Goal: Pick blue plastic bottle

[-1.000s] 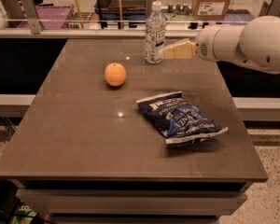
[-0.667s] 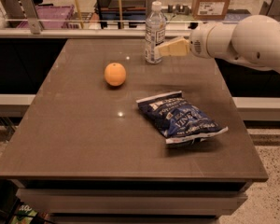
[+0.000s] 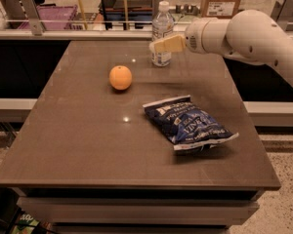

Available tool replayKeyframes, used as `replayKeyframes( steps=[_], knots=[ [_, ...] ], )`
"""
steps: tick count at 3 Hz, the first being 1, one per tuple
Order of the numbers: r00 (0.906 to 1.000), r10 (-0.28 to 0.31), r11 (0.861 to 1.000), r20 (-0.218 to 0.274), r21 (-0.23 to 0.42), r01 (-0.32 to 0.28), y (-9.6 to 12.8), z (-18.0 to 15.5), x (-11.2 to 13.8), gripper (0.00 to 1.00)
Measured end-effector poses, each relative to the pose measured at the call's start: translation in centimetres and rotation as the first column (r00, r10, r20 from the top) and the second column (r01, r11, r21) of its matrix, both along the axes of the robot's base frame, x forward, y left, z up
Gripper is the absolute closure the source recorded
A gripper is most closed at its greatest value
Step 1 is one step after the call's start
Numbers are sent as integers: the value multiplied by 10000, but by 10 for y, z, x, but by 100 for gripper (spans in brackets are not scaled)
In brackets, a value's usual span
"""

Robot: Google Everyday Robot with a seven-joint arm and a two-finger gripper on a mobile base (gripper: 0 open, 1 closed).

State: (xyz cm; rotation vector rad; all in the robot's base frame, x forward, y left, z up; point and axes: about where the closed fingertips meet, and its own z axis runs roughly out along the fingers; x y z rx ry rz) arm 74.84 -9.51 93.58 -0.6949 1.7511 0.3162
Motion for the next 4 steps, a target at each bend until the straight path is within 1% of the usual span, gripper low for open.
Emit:
replayKeyframes(
  steps=[1,2,3,4],
  knots=[
    [9994,309,9995,141,115,-310,20,1,15,0],
    [9981,548,9972,275,492,-562,31,-1,29,0],
    [9966,743,9927,348,922,-773,35,-5,42,17],
    [9965,766,9924,347,936,-795,37,-6,43,40]
  ],
)
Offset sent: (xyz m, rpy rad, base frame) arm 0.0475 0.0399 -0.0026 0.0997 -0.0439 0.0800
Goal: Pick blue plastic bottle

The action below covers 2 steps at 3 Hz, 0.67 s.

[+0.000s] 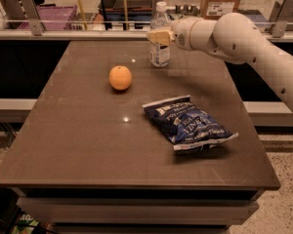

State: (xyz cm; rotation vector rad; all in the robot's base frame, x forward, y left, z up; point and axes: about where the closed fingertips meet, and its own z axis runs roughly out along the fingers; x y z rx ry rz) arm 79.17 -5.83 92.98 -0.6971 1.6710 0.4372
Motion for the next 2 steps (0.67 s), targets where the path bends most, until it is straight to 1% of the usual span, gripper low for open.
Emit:
replayKeyframes(
  steps=[2],
  knots=[
    [10000,74,10000,-23,9,-74,5,-2,0,87]
  ],
)
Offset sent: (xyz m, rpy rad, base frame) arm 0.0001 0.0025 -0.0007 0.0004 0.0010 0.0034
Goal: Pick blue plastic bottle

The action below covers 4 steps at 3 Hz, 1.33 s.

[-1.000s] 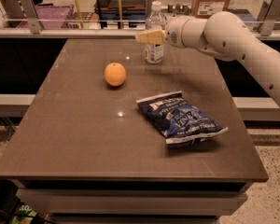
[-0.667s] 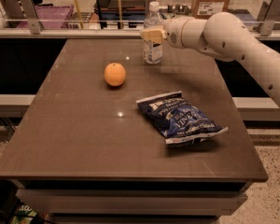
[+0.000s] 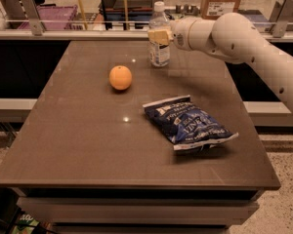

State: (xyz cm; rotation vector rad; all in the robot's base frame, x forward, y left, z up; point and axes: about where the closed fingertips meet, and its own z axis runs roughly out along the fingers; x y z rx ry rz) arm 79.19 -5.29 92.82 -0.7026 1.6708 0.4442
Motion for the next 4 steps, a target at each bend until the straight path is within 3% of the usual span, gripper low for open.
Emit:
replayKeyframes(
  steps=[1,2,4],
  knots=[
    [10000,33,10000,-11,4,-33,2,-1,0,100],
    [10000,34,10000,-11,4,-34,3,-1,0,100],
    [9980,627,9970,-35,-444,-628,4,27,-9,100]
  ],
)
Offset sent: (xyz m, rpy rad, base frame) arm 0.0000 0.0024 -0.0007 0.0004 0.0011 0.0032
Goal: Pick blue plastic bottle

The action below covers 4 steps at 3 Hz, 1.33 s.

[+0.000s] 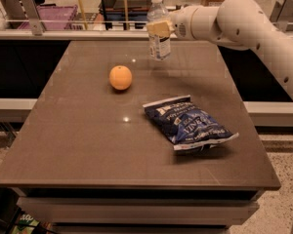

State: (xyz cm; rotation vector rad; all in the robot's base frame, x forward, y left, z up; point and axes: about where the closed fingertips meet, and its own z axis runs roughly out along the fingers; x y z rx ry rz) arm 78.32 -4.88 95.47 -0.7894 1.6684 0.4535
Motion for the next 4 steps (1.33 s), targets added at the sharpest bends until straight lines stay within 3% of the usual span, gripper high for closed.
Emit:
replayKeyframes(
  steps=[1,2,3,4],
  knots=[
    [9995,177,9998,257,-86,-175,-4,20,-5,100],
    [9958,233,9996,887,-203,-216,-7,43,-12,100],
    [9831,-238,9995,1813,-152,270,-2,93,-20,100],
    [9831,-238,9995,1813,-152,270,-2,93,-20,100]
  ],
)
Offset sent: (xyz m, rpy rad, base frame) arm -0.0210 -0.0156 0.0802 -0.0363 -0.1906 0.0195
